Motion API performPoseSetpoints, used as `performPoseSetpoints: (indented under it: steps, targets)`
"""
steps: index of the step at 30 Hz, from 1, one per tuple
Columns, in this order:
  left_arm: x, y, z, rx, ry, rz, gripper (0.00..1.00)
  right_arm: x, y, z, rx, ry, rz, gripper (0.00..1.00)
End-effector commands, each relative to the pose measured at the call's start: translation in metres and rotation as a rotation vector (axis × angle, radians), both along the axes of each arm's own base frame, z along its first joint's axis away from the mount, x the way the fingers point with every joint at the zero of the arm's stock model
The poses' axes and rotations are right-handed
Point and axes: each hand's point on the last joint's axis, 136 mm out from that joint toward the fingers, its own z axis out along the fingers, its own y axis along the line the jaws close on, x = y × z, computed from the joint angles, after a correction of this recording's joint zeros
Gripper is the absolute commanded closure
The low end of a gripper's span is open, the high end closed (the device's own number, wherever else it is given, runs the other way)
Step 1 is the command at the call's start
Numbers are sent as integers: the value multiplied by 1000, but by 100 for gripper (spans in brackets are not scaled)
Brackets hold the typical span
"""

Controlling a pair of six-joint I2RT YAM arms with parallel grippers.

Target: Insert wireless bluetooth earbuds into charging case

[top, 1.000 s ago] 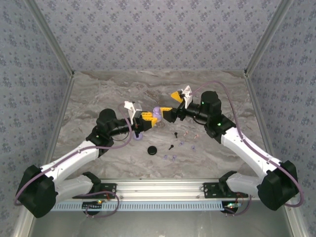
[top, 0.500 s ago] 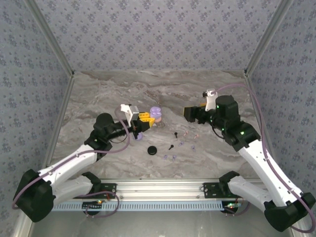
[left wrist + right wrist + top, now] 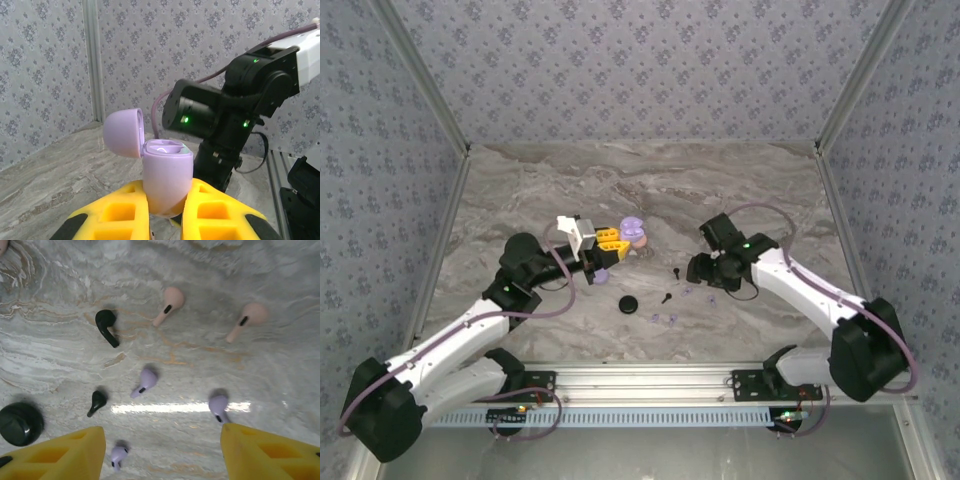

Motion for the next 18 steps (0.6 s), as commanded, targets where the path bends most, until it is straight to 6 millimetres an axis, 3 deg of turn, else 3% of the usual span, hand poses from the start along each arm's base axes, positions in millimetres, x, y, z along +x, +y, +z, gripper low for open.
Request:
performPoseSetpoints:
  steps: [1,7,18]
  targets:
    - [-11,0,17,-16,-65,-36,93,8,13,-11,7,23,-100,41]
    - [-17,2,18,-17,-84,-45,94,8,17,-37,-57,68,-146,47]
    - [-21,6,18,-3,-102,-33,95,15,24,-55,-87,101,-122,53]
